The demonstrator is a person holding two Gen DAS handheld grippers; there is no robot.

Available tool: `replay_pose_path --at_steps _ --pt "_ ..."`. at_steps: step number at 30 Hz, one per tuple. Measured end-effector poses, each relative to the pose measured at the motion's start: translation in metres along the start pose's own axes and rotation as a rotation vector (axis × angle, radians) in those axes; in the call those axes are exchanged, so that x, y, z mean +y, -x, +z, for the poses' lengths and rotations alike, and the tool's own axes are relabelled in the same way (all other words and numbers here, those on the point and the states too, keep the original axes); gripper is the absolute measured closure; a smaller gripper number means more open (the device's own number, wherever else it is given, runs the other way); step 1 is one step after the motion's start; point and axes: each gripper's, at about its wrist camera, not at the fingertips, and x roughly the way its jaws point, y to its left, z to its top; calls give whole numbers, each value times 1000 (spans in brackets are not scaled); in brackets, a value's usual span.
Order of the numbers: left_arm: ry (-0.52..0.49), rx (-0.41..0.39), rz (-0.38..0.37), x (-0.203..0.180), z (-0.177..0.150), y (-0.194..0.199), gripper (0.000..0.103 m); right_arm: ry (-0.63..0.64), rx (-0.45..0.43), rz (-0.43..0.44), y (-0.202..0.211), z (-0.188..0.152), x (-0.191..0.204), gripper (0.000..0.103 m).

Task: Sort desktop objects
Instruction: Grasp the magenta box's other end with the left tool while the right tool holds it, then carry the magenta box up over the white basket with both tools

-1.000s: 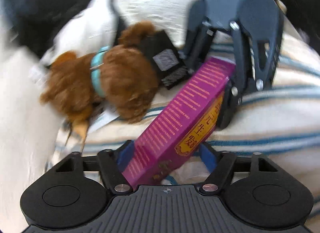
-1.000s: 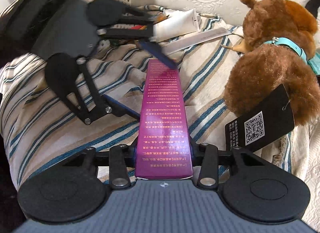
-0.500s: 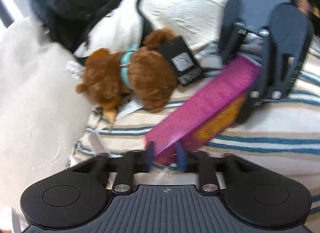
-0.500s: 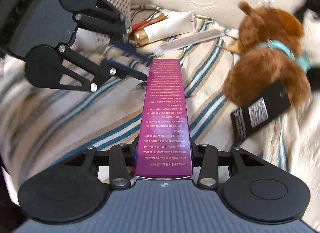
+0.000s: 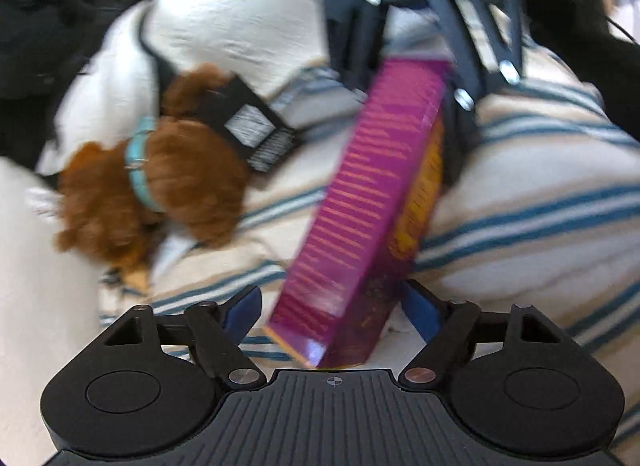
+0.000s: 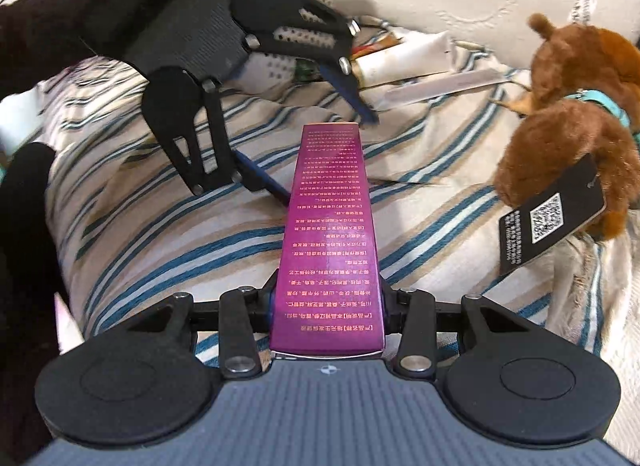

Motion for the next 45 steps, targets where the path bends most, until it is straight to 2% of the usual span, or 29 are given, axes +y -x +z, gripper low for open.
replay_pose_path --at_steps 2,4,6,9,13,18,28,33,37,45 --pt "-7 -7 -32 2 0 -3 21 5 4 28 1 0 -1 56" --pt "58 -17 -58 7 -3 -6 28 5 2 41 1 0 -5 56" --pt "118 -35 -46 6 -8 -8 30 -7 -11 45 0 -1 -8 56" --pt "191 -40 32 -5 -11 -5 31 -10 -25 18 -3 1 -10 52" --pt "195 -15 136 -21 -6 0 33 29 -6 -35 -6 9 -1 51" --pt "187 12 201 -25 1 7 34 128 2 -132 0 18 20 53" --pt "178 12 327 -19 16 54 34 228 -38 -213 32 45 46 53" --pt "204 15 442 -9 13 103 34 323 -87 -245 53 83 70 52" --pt "240 46 544 -4 -5 152 33 423 -141 -242 63 124 97 52" --pt "336 199 716 3 -75 245 33 614 -247 -161 30 225 159 52"
